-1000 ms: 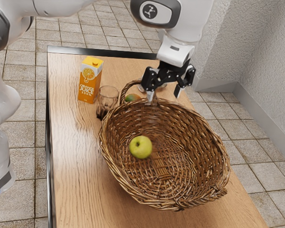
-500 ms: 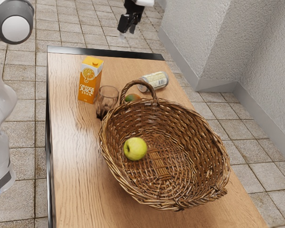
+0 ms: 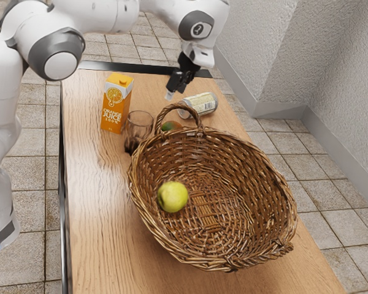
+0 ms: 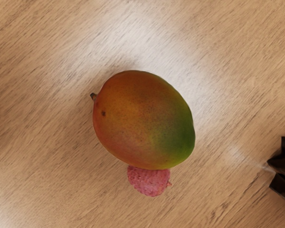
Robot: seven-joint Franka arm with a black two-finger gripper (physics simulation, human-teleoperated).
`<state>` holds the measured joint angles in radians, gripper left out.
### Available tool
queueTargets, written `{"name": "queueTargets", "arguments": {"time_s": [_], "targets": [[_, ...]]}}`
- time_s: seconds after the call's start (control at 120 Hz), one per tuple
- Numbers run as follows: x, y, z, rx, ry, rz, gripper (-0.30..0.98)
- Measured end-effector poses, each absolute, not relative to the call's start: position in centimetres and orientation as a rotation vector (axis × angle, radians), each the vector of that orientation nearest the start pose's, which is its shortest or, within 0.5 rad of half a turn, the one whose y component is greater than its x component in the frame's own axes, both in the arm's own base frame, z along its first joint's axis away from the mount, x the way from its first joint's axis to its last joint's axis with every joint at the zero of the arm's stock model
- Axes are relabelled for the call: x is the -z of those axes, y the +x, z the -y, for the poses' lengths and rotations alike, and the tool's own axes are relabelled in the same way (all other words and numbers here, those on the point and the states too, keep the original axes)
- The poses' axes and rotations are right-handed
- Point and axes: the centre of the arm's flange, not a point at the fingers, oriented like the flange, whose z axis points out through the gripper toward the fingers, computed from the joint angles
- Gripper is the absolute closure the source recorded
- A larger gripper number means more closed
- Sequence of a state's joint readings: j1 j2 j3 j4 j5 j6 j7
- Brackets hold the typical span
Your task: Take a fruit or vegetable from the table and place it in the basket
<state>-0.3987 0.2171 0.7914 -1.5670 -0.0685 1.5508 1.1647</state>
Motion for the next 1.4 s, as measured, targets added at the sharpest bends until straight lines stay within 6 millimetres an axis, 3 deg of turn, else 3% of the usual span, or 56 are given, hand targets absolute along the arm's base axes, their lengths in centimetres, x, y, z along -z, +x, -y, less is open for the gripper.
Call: {"name": "queueTargets", "arguments": {"time_s": [0.083,0.183,0.292,0.483,0.7,1.108,1.4], "targets": [[-53.9,56.5,-17.4,-0.243,-2.932,-1.229,0.0],[-55.3,55.5,-15.8,-0.181,-2.87,-1.309,0.0],[-53.1,54.9,-16.2,-0.184,-2.821,-1.321,0.0],[-52.0,55.2,-17.3,-0.14,-2.763,-1.294,0.0],[-49.9,55.7,-14.8,-0.151,-2.745,-1.34,0.0],[-47.0,55.1,-14.1,-0.195,-2.796,-1.275,0.0],[-45.7,54.4,-15.6,-0.216,-2.831,-1.206,0.0]]}}
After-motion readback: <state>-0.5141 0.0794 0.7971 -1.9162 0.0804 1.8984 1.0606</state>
